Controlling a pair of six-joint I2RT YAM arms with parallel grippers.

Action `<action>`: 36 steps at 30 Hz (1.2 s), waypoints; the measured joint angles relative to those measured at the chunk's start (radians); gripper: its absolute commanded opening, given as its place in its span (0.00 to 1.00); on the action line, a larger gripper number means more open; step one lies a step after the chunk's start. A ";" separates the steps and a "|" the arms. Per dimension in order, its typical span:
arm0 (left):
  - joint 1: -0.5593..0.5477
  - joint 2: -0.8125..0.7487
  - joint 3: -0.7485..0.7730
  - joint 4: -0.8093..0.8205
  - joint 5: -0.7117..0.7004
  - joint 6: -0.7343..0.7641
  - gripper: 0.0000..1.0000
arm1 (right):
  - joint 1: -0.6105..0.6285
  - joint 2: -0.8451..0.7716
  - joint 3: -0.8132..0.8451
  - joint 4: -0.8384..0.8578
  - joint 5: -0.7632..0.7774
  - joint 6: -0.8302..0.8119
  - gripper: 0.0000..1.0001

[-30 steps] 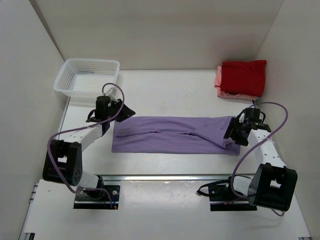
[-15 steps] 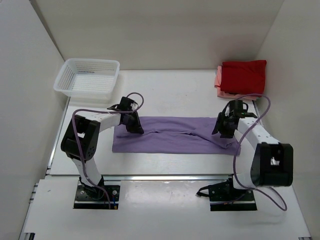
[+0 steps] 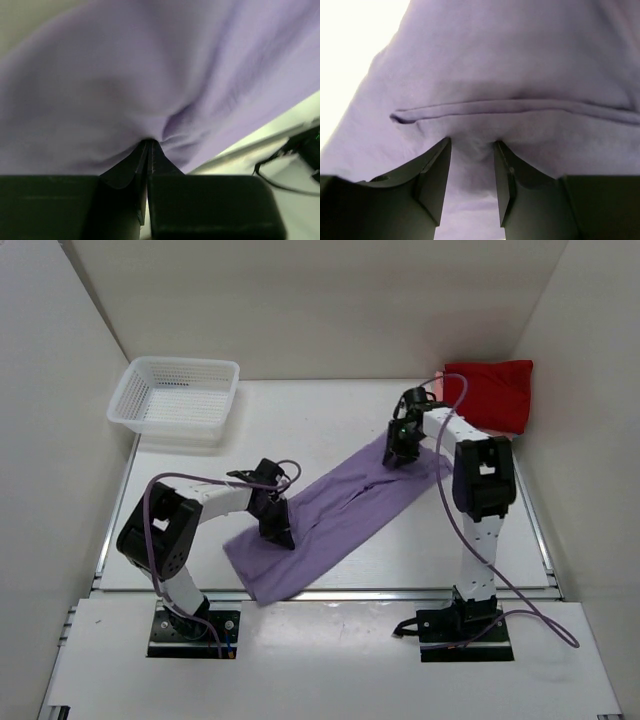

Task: Fold and stack the t-shirts
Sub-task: Rotate the tshirt 90 degrees

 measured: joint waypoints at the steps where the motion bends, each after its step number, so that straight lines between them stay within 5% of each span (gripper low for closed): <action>1: -0.016 -0.007 -0.013 -0.013 0.011 -0.010 0.13 | 0.021 0.049 0.079 -0.012 -0.014 -0.011 0.37; 9: -0.089 -0.014 0.037 -0.046 0.035 -0.102 0.16 | 0.138 0.324 0.597 -0.111 -0.100 -0.084 0.42; 18: 0.118 -0.098 0.329 0.095 -0.020 -0.155 0.13 | 0.088 0.236 0.792 -0.197 -0.044 -0.076 0.45; 22: 0.110 0.064 0.559 0.166 -0.012 -0.098 0.13 | 0.024 0.045 0.603 -0.193 -0.031 -0.067 0.38; 27: 0.058 0.369 0.812 0.233 0.040 -0.046 0.12 | 0.021 -0.328 0.069 -0.081 -0.059 -0.079 0.33; 32: 0.018 0.689 1.125 0.153 0.071 0.011 0.12 | 0.233 -0.576 -0.410 0.105 -0.195 -0.048 0.22; 36: 0.000 0.809 1.214 0.090 0.059 0.054 0.12 | 0.404 -0.596 -0.656 0.313 -0.309 0.031 0.19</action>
